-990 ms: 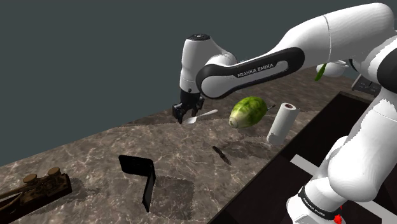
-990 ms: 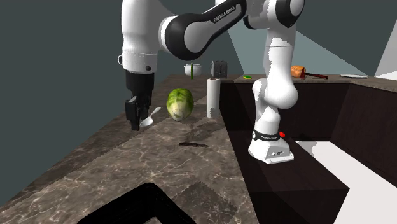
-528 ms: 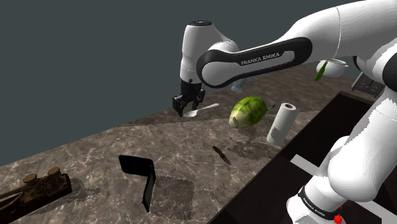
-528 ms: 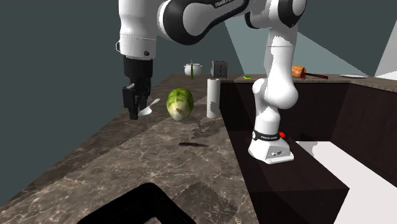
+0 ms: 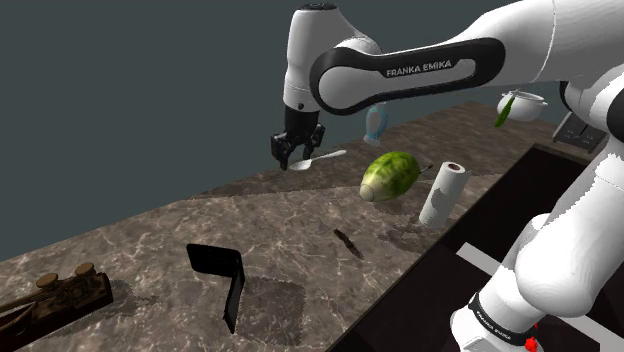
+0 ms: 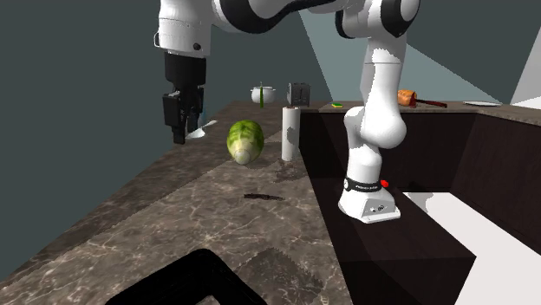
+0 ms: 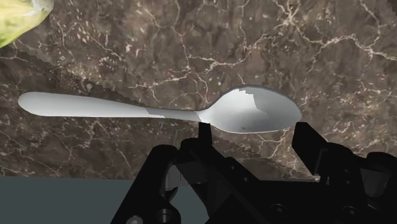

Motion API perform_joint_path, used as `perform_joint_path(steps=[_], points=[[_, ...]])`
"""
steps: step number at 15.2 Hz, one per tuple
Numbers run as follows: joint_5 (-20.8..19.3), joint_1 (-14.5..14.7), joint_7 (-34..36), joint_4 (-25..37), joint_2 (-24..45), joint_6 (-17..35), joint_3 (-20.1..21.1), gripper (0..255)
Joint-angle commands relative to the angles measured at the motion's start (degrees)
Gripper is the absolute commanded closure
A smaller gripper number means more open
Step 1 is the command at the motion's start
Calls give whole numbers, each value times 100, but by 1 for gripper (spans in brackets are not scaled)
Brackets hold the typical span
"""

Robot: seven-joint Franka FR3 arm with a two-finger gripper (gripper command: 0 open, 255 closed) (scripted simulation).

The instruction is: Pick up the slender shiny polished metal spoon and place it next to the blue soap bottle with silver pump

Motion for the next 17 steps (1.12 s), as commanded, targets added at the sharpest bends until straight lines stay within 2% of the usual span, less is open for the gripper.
perform_joint_path(steps=[1, 17], points=[[8, -1, -20, 156, 0, -158, -1, 255], [-11, 22, -110, 1544, 134, -1418, 24, 255]])
